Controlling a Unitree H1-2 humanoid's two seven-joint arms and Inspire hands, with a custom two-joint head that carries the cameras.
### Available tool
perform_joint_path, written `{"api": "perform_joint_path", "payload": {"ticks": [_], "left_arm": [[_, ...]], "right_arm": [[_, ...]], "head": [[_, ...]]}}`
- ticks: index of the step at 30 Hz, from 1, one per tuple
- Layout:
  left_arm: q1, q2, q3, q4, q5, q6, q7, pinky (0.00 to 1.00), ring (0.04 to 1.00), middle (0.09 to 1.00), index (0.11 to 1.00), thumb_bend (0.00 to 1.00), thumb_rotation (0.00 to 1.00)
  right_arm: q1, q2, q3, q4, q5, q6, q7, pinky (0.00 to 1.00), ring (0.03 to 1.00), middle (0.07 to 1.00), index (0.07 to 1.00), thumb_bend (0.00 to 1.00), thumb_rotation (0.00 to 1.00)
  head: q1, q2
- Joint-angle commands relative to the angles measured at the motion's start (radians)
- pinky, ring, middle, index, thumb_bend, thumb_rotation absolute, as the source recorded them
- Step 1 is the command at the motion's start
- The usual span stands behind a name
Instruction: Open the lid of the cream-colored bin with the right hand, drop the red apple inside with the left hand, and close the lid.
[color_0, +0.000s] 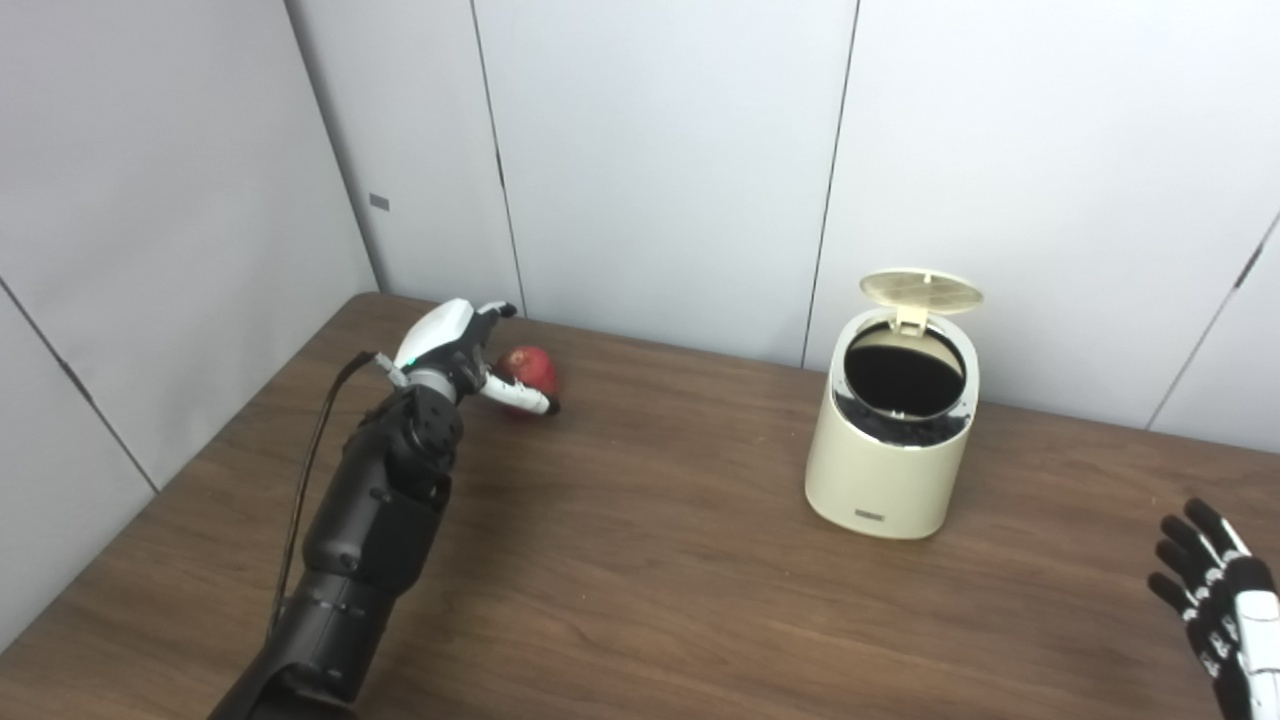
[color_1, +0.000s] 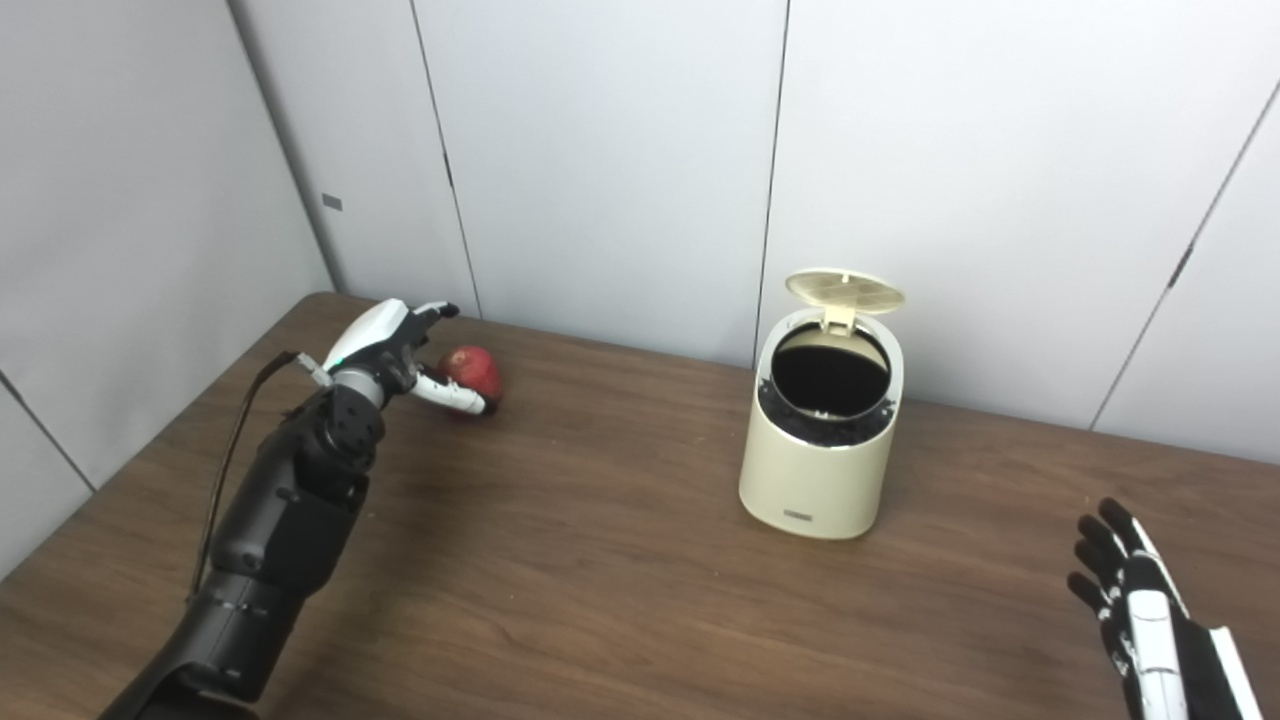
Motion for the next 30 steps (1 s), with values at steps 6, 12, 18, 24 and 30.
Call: {"api": "perform_joint_path", "payload": {"ticks": [6,12,18,24,30], "left_arm": [[-0.09,0.037,-0.023,0.046,0.049,-0.004,-0.054,0.69,0.858,0.915,0.875,0.95,0.22],[-0.117,0.055,-0.049,0.103,0.064,-0.004,-0.099,0.72,0.859,0.913,0.838,0.92,0.15],[-0.136,0.078,-0.086,0.138,0.063,-0.005,-0.095,0.74,0.859,0.907,0.824,0.87,0.12],[-0.132,0.077,-0.083,0.119,-0.018,-0.009,0.002,0.42,0.5,0.575,0.617,0.69,0.0],[-0.104,0.061,-0.077,0.071,-0.097,-0.035,0.13,0.45,0.445,0.498,0.485,0.51,0.0]], "right_arm": [[-0.014,-0.006,0.0,0.012,-0.006,-0.084,0.0,0.91,0.934,0.925,0.931,0.46,1.0],[-0.011,-0.002,-0.003,0.021,-0.002,-0.098,-0.005,0.88,0.926,0.916,0.924,0.45,1.0],[0.0,-0.006,-0.005,0.017,0.001,-0.097,-0.002,0.88,0.93,0.917,0.923,0.47,1.0],[0.002,-0.008,-0.005,0.014,0.0,-0.114,-0.001,0.81,0.918,0.921,0.914,0.46,1.0],[0.006,-0.004,-0.008,0.008,0.005,-0.098,-0.004,0.79,0.909,0.918,0.908,0.49,1.0]], "head": [[-0.021,-0.005],[-0.031,-0.009],[-0.031,0.0],[-0.038,0.008],[-0.04,0.01]]}}
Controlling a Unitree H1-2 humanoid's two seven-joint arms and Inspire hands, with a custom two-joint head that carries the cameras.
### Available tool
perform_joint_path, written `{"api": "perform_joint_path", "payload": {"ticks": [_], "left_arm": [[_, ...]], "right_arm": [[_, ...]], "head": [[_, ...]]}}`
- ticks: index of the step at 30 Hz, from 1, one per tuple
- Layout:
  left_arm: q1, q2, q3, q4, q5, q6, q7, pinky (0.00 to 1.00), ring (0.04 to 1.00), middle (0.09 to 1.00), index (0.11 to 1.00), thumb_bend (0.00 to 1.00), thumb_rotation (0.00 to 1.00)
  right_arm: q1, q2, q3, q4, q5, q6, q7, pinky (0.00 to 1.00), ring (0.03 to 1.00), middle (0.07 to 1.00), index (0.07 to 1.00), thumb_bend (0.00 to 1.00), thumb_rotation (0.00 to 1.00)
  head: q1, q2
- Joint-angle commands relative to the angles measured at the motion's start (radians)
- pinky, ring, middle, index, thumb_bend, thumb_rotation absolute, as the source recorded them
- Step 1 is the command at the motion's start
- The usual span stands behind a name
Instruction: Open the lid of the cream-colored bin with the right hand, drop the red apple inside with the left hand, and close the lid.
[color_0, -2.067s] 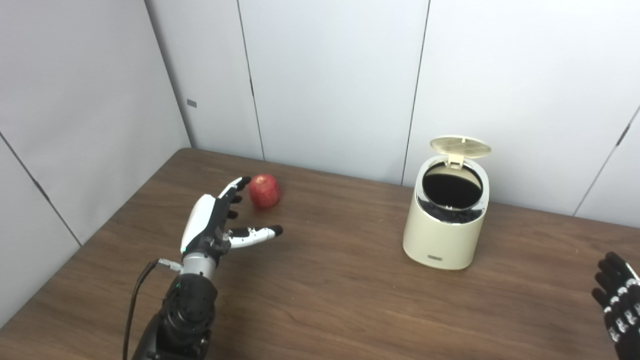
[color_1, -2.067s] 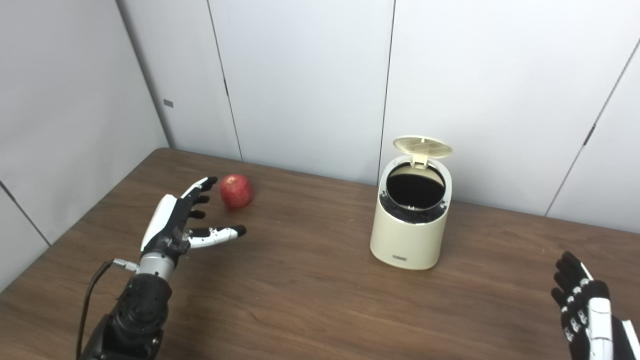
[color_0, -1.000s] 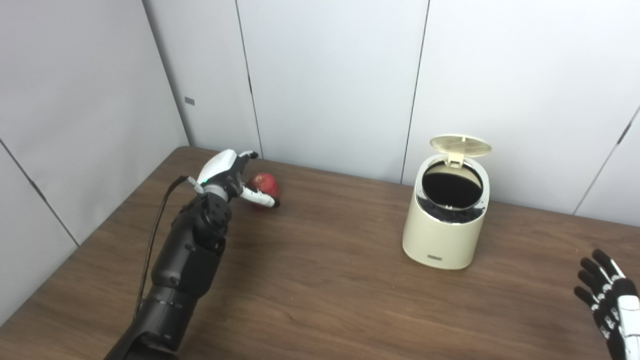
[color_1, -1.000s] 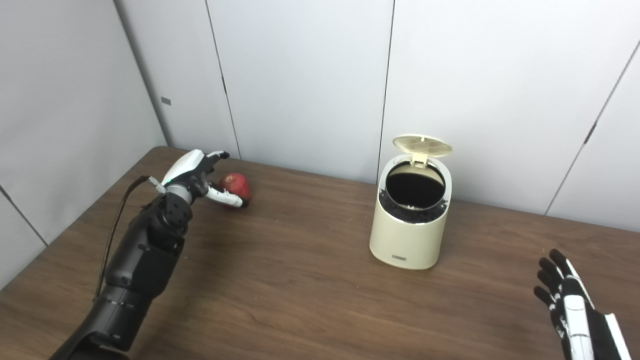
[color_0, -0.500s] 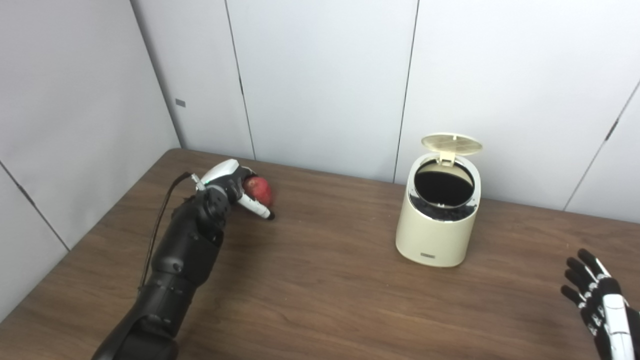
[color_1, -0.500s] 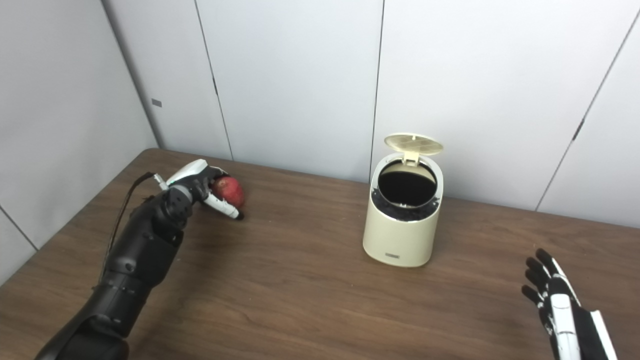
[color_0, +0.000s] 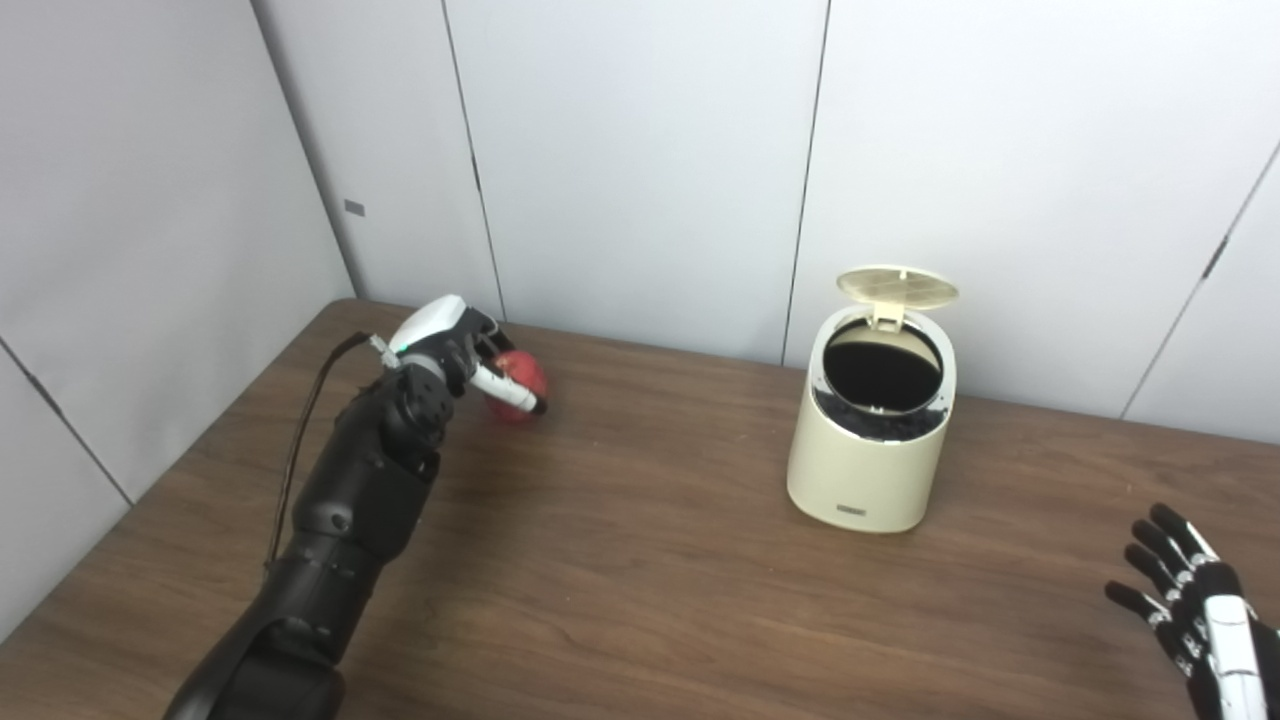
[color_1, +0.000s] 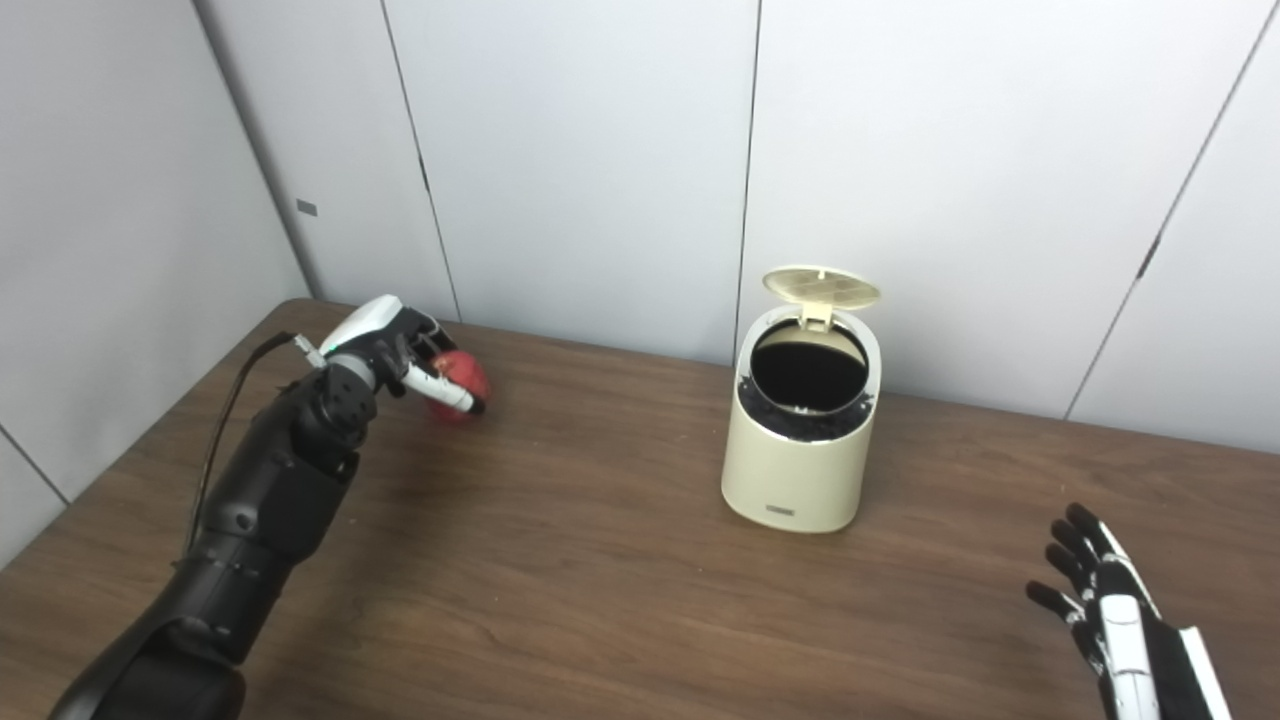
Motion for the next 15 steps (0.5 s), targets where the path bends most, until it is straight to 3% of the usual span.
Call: {"api": "perform_joint_path", "payload": {"ticks": [1,10,15], "left_arm": [[-0.026,0.023,-0.007,-0.043,-0.016,-0.023,0.055,0.46,0.452,0.503,0.476,0.5,0.0],[-0.013,0.026,-0.031,-0.102,-0.06,-0.005,0.097,0.47,0.453,0.502,0.475,0.5,0.0],[0.019,0.01,-0.019,-0.188,-0.092,-0.008,0.128,0.43,0.425,0.514,0.478,0.5,0.0]], "right_arm": [[-0.017,-0.005,-0.008,-0.033,0.004,-0.036,-0.002,0.79,0.91,0.918,0.909,0.49,1.0],[-0.014,-0.003,-0.006,-0.018,0.024,-0.042,0.009,0.83,0.935,0.933,0.92,0.5,1.0],[-0.013,-0.004,-0.004,-0.006,0.02,-0.058,0.008,0.84,0.934,0.93,0.919,0.49,1.0]], "head": [[0.001,0.001],[-0.019,-0.005],[-0.033,-0.007]]}}
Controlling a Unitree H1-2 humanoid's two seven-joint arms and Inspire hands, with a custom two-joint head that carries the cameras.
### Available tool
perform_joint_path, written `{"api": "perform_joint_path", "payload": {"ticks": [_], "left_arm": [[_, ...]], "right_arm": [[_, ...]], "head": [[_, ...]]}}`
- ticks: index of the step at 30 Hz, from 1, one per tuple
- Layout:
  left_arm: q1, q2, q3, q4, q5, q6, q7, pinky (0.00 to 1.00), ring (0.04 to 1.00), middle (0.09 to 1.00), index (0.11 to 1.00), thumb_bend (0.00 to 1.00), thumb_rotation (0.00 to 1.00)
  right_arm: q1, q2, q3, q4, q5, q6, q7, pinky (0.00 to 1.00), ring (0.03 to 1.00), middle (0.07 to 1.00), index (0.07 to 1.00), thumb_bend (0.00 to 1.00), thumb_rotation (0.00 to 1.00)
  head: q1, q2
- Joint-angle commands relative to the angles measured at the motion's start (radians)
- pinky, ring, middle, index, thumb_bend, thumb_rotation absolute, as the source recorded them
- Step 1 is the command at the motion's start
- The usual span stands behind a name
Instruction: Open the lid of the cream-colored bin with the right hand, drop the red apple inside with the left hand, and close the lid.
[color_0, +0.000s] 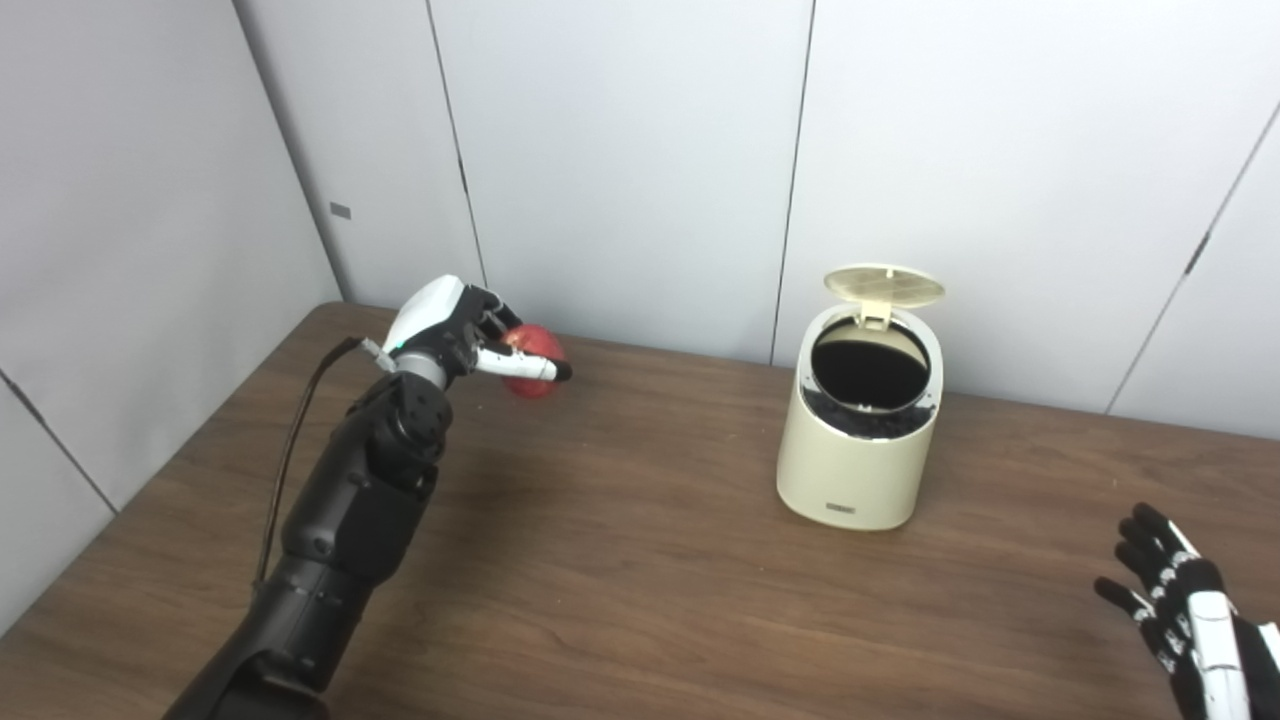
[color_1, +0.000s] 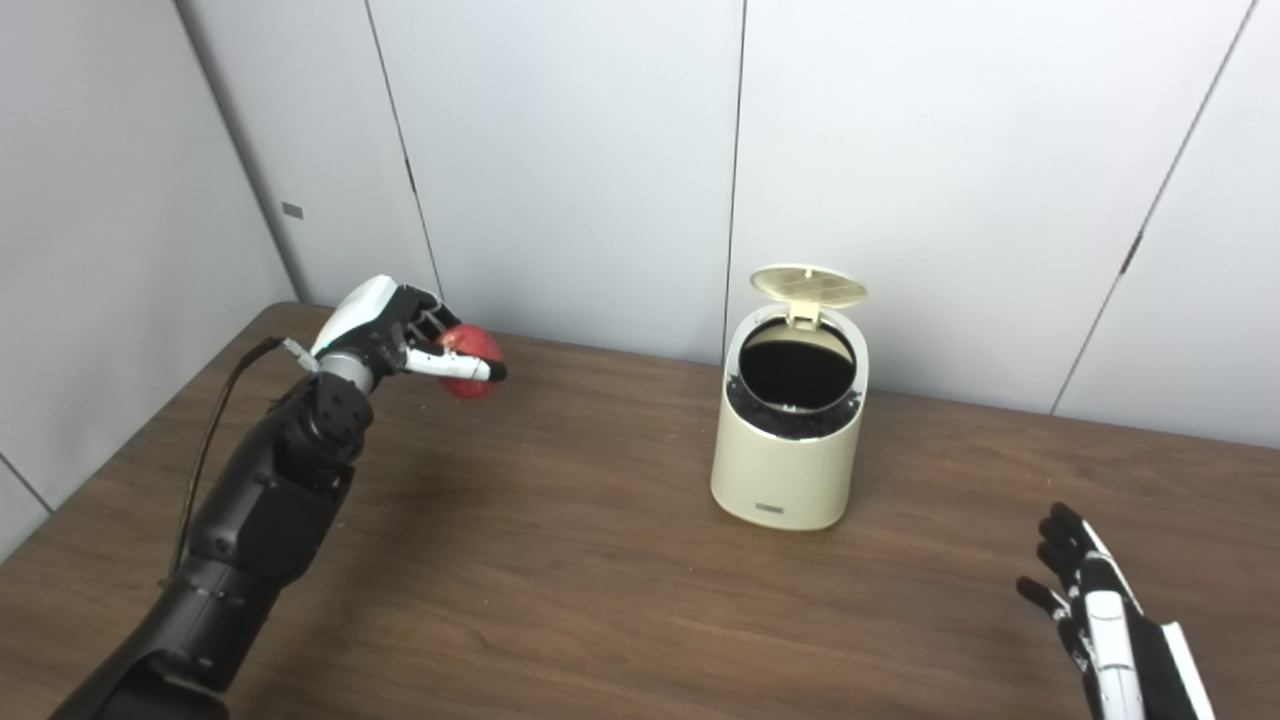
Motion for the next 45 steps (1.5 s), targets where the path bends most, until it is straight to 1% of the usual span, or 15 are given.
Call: {"api": "perform_joint_path", "payload": {"ticks": [1,6,7,8,9,10,12,15,18,20,22,28,33,39,45], "left_arm": [[-0.03,0.022,0.011,-0.03,-0.008,-0.004,0.033,0.43,0.424,0.514,0.478,0.5,0.0],[-0.029,0.027,0.004,-0.031,-0.018,0.0,0.04,0.43,0.424,0.514,0.478,0.5,0.0],[0.01,-0.02,0.017,-0.136,-0.036,-0.028,0.073,0.43,0.423,0.514,0.478,0.5,0.0],[0.04,-0.055,0.026,-0.215,-0.051,-0.048,0.098,0.39,0.429,0.508,0.469,0.49,0.0],[0.069,-0.098,0.028,-0.296,-0.06,-0.065,0.123,0.37,0.433,0.504,0.464,0.48,0.0],[0.086,-0.124,0.028,-0.345,-0.066,-0.074,0.138,0.36,0.439,0.5,0.461,0.48,0.0],[0.104,-0.15,0.019,-0.395,-0.065,-0.07,0.147,0.36,0.442,0.498,0.459,0.48,0.0],[0.13,-0.198,0.005,-0.464,-0.056,-0.076,0.156,0.39,0.455,0.506,0.466,0.48,0.0],[0.14,-0.236,-0.014,-0.504,-0.038,-0.071,0.159,0.39,0.448,0.506,0.474,0.48,0.0],[0.144,-0.245,-0.031,-0.514,-0.024,-0.091,0.166,0.4,0.445,0.506,0.475,0.48,0.0],[0.147,-0.256,-0.043,-0.513,-0.027,-0.127,0.18,0.37,0.444,0.514,0.474,0.48,0.0],[0.145,-0.296,-0.065,-0.508,-0.028,-0.184,0.214,0.31,0.444,0.539,0.481,0.47,0.0],[0.135,-0.335,-0.079,-0.49,-0.019,-0.191,0.234,0.31,0.44,0.545,0.483,0.47,0.0],[0.115,-0.363,-0.074,-0.428,-0.047,-0.245,0.257,0.33,0.443,0.54,0.477,0.47,0.0],[0.081,-0.393,-0.08,-0.34,-0.057,-0.306,0.313,0.31,0.436,0.545,0.486,0.47,0.0]], "right_arm": [[-0.016,-0.004,-0.005,-0.022,0.009,-0.05,0.004,0.84,0.934,0.93,0.919,0.49,1.0],[-0.016,-0.004,-0.004,-0.022,0.009,-0.052,0.004,0.84,0.934,0.93,0.919,0.49,1.0],[-0.014,0.004,0.001,-0.016,0.002,-0.058,-0.001,0.84,0.934,0.93,0.919,0.49,1.0],[-0.013,0.01,0.005,-0.011,-0.003,-0.063,-0.004,0.84,0.929,0.923,0.918,0.52,1.0],[-0.012,0.021,0.01,-0.006,-0.004,-0.066,-0.009,0.84,0.926,0.92,0.917,0.53,1.0],[-0.011,0.028,0.012,-0.003,-0.004,-0.068,-0.012,0.86,0.928,0.921,0.916,0.54,1.0],[-0.012,0.041,0.013,-0.001,0.001,-0.066,-0.016,0.86,0.929,0.922,0.916,0.54,0.99],[-0.015,0.062,0.016,0.006,0.004,-0.075,-0.021,0.9,0.94,0.929,0.918,0.6,0.97],[-0.019,0.078,0.017,0.012,-0.006,-0.088,-0.025,0.9,0.948,0.941,0.924,0.59,0.98],[-0.019,0.086,0.019,0.016,-0.009,-0.096,-0.027,0.9,0.951,0.945,0.927,0.58,0.98],[-0.019,0.089,0.022,0.022,-0.012,-0.108,-0.031,0.9,0.952,0.946,0.927,0.59,0.98],[-0.023,0.103,0.035,0.023,-0.033,-0.118,-0.047,0.89,0.945,0.94,0.925,0.59,0.98],[-0.019,0.117,0.045,0.013,-0.054,-0.122,-0.061,0.9,0.94,0.935,0.922,0.57,0.97],[-0.025,0.135,0.049,0.02,-0.067,-0.133,-0.075,0.9,0.932,0.929,0.919,0.58,0.97],[-0.034,0.148,0.057,0.022,-0.084,-0.133,-0.09,0.9,0.933,0.926,0.917,0.6,0.97]], "head": [[0.0,0.0],[0.0,0.0],[-0.062,-0.009],[-0.062,-0.009],[-0.091,-0.01],[-0.091,-0.01],[-0.119,-0.013],[-0.145,-0.018],[-0.171,-0.023],[-0.185,-0.025],[-0.195,-0.027],[-0.228,-0.033],[-0.257,-0.037],[-0.281,-0.041],[-0.296,-0.044]]}}
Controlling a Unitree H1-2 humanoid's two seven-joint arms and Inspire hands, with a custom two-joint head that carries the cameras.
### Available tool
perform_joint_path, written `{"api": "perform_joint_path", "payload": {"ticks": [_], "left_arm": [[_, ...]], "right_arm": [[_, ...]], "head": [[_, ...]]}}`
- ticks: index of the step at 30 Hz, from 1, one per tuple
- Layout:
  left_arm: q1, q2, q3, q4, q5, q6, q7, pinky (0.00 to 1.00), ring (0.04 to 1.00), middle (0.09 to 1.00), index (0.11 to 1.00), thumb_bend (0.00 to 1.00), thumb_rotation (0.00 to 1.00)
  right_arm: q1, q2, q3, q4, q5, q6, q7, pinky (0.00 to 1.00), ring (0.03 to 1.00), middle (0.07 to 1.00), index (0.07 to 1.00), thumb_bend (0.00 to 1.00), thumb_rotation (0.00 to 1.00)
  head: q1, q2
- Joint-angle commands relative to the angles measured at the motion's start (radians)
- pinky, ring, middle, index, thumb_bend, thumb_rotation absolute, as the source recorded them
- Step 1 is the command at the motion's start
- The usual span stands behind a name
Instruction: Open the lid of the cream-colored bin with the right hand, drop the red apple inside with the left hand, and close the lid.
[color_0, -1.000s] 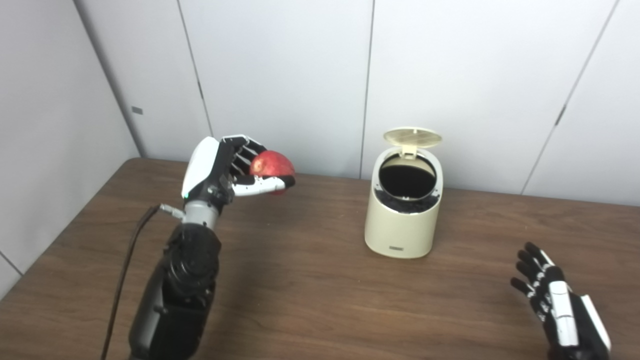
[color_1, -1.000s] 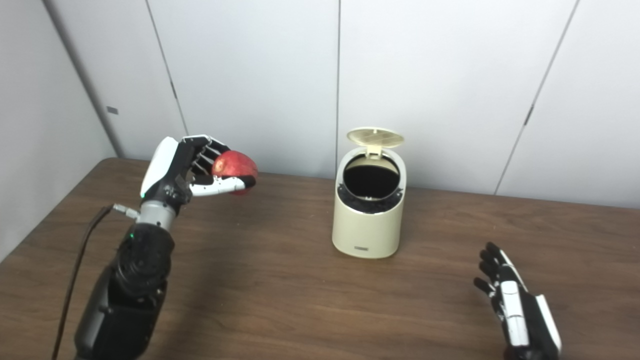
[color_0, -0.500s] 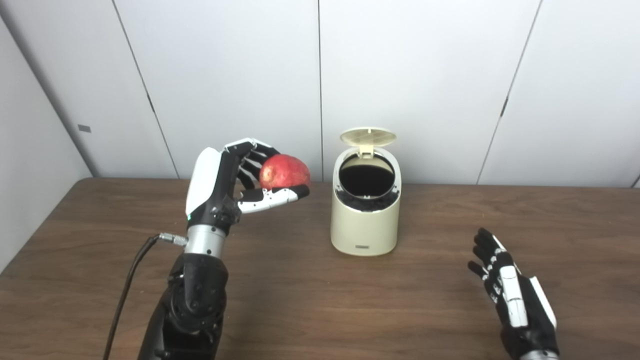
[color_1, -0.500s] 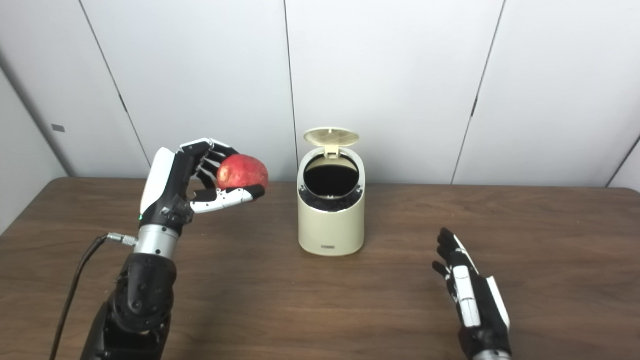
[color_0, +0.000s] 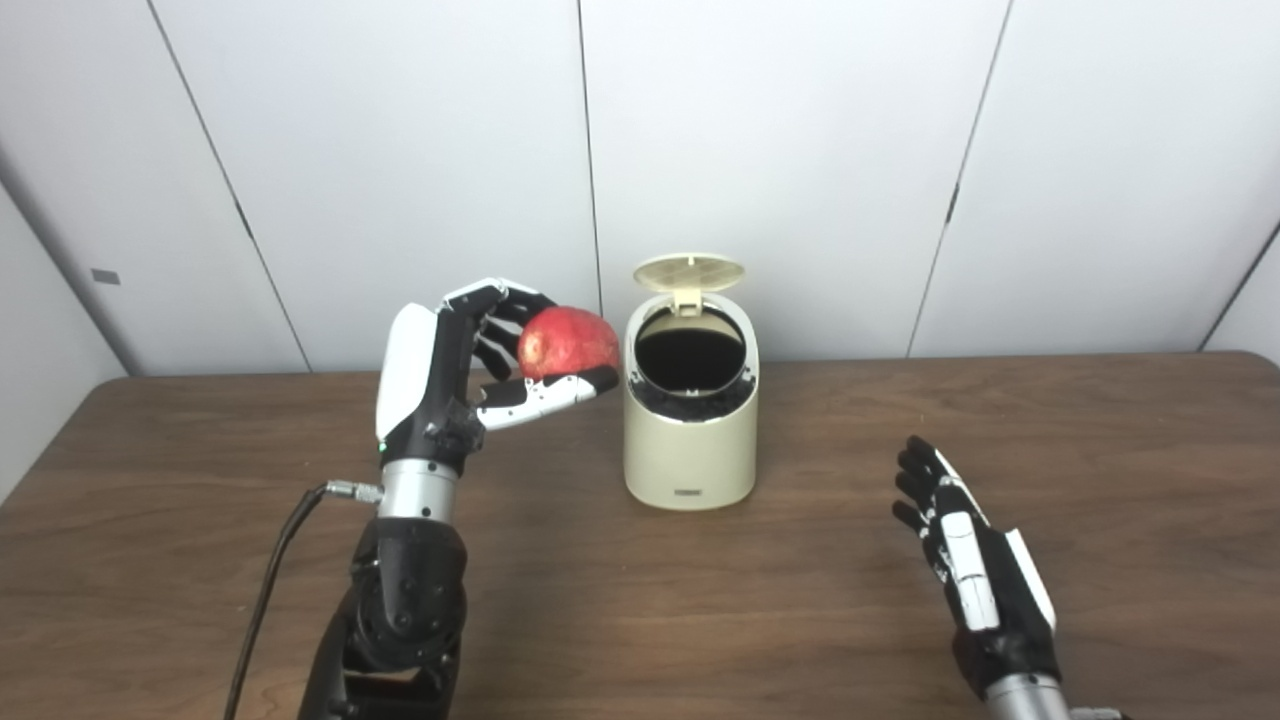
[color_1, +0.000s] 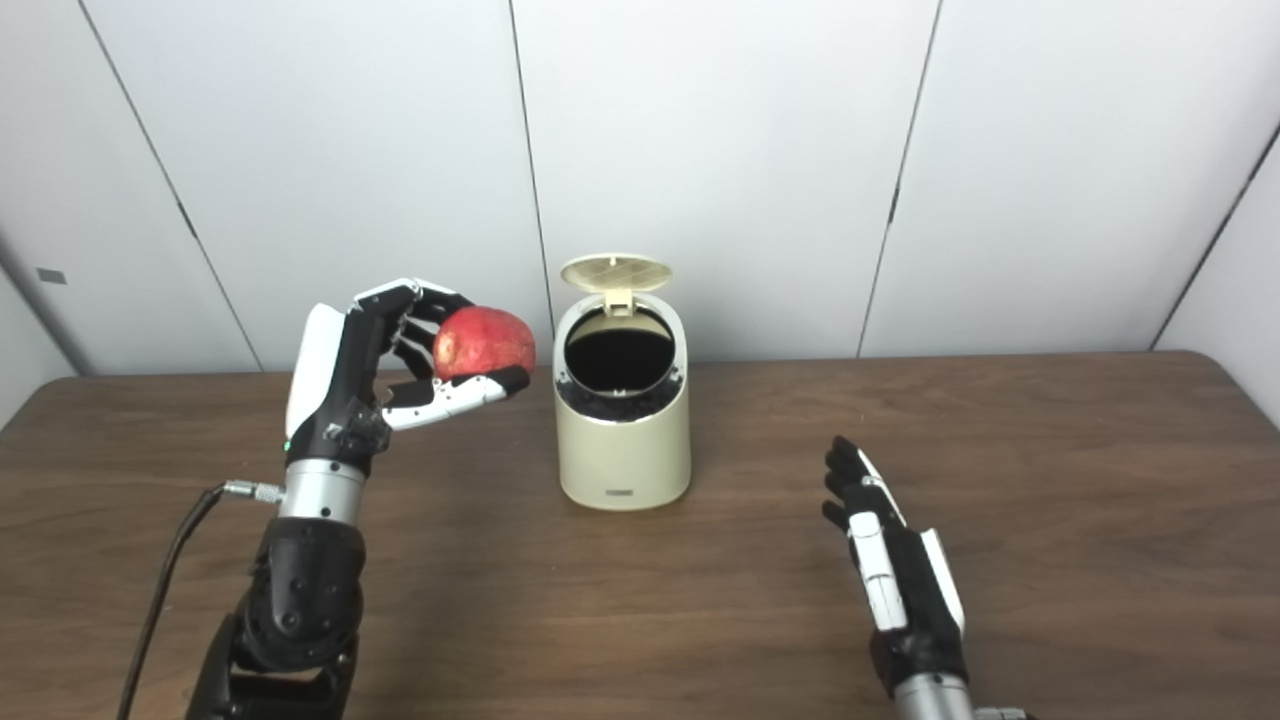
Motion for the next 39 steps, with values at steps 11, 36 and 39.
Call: {"api": "perform_joint_path", "payload": {"ticks": [11,36,39], "left_arm": [[-0.11,-0.059,-0.032,0.152,0.009,-0.13,0.112,0.3,0.429,0.549,0.497,0.47,0.0],[-0.191,-0.123,-0.041,0.365,-0.022,-0.165,0.212,0.33,0.435,0.528,0.475,0.47,0.0],[-0.194,-0.124,-0.048,0.371,-0.02,-0.159,0.211,0.33,0.435,0.534,0.481,0.47,0.0]], "right_arm": [[-0.039,0.012,0.015,-0.022,-0.025,-0.039,-0.017,0.9,0.936,0.924,0.919,0.6,1.0],[-0.04,0.018,0.025,-0.016,-0.041,-0.028,-0.02,0.89,0.928,0.916,0.917,0.61,1.0],[-0.039,0.018,0.026,-0.019,-0.04,-0.026,-0.02,0.89,0.928,0.915,0.918,0.59,1.0]], "head": [[-0.007,0.002],[-0.013,-0.004],[-0.014,-0.003]]}}
